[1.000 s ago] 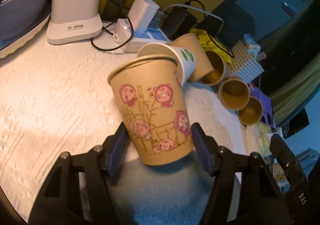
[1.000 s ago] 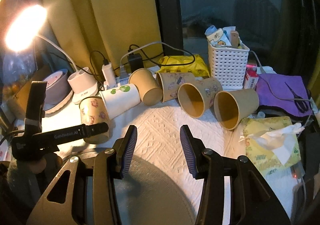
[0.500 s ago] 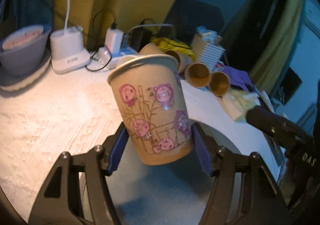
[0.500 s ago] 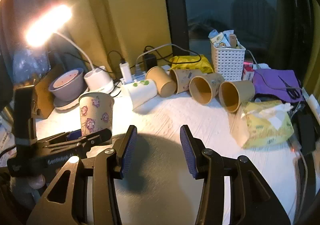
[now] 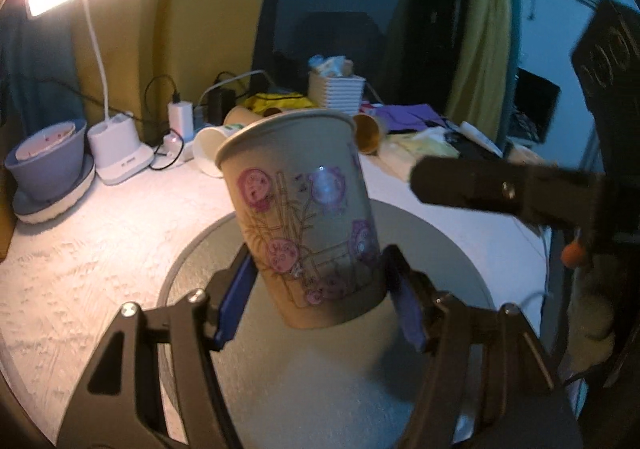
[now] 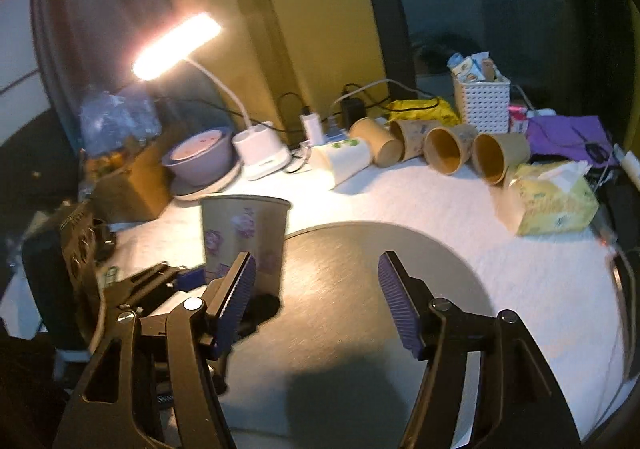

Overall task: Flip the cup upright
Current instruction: 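Lift the cup with the left gripper while the right gripper grasps its body, then open the left gripper and carry the cup upright with the right gripper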

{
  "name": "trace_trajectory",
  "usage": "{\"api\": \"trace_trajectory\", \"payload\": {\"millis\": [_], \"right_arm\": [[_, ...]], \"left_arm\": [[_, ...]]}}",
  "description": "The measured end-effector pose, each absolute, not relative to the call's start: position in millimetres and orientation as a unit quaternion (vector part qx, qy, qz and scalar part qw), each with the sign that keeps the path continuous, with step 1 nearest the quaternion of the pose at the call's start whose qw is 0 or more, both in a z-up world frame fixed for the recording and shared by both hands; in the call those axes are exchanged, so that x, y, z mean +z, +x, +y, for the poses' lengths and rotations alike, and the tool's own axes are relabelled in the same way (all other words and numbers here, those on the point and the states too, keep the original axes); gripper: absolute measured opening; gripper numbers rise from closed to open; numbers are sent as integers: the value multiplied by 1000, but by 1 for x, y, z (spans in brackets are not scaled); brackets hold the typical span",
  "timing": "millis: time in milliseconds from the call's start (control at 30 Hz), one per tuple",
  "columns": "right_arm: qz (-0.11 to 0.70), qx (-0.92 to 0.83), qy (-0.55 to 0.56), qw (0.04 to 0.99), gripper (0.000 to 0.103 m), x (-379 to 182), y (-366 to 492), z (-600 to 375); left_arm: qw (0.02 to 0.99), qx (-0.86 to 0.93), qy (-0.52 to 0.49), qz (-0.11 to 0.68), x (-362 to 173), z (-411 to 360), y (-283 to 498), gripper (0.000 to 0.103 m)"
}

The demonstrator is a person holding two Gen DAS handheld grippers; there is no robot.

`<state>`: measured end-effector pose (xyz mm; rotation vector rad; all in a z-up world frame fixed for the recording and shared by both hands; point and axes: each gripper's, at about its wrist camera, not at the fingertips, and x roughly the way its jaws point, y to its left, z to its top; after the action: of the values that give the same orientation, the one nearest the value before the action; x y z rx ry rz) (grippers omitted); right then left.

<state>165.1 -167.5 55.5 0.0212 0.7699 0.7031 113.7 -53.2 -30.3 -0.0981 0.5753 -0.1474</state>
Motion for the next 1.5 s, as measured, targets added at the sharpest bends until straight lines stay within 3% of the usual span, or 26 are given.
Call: {"api": "trace_trajectory", "payload": {"millis": [867,1500], "right_arm": [[392,420,54,817,71,57,74,-181],[402,429,51,807,69,44,86,-169]], "left_arm": [[971,-146,70,176,-40,-106,-3,65],[964,-157,35,214,-54,-97,3,66]]}}
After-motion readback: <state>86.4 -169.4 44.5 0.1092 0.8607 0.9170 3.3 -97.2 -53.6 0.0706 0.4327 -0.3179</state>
